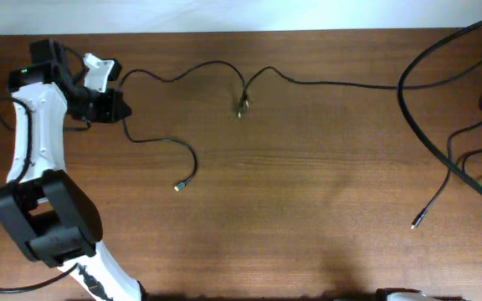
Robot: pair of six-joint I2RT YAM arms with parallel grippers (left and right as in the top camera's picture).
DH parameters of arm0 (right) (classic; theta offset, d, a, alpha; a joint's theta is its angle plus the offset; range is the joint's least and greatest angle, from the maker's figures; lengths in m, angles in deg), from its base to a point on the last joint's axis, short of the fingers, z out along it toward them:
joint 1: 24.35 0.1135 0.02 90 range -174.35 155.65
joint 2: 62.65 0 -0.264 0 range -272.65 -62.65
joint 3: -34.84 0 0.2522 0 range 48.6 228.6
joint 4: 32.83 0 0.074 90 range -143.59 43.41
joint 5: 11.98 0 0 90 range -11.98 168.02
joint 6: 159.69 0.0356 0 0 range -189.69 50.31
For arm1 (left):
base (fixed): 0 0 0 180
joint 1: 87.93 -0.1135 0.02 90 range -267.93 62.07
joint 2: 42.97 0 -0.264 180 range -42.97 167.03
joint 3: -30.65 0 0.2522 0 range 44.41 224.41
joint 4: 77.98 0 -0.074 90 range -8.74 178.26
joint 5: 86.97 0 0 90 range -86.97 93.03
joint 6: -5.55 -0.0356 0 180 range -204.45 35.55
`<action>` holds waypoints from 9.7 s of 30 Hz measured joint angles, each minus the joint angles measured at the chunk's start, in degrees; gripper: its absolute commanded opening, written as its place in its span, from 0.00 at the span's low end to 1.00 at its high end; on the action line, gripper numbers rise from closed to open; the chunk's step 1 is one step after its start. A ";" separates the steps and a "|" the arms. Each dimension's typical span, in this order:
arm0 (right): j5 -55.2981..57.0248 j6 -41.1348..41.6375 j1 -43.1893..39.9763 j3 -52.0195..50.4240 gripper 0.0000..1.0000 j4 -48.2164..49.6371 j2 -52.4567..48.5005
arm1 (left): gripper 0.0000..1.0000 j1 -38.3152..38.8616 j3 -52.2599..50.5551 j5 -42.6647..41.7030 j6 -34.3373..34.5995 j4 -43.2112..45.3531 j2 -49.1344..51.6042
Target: Untangle cables
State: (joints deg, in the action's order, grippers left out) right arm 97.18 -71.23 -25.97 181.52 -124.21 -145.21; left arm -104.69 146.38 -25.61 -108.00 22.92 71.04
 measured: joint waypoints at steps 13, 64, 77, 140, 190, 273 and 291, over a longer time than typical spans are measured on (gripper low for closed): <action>-50.07 0.24 -32.79 0.00 0.04 4.28 -21.90 | 0.00 13.90 -0.02 -10.93 1.92 -0.24 0.00; 11.04 58.23 1.05 -32.92 0.98 1.68 -36.17 | 0.87 40.02 21.77 15.28 2.54 -21.77 -27.32; -6.88 62.01 -0.85 -45.79 0.98 12.41 -36.09 | 0.87 40.04 20.48 15.41 2.54 -24.02 -27.28; -18.67 75.38 -13.00 -44.02 0.98 16.35 -35.80 | 0.86 40.04 20.13 14.08 2.54 -25.77 -27.21; -12.46 64.78 -15.52 -33.79 0.64 27.93 -44.74 | 0.85 40.04 16.24 8.90 2.54 -22.95 -26.29; -21.79 15.89 -35.50 -27.82 0.04 11.28 -13.40 | 0.85 18.60 16.04 18.10 9.70 -18.18 -26.18; -58.07 25.38 -52.72 -28.26 0.99 32.37 -28.72 | 0.85 18.56 15.98 16.59 9.68 -20.59 -26.14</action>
State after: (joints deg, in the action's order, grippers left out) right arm 39.10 -45.85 -78.69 153.26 -91.84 -173.93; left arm -86.13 162.36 -9.02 -98.31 2.33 44.90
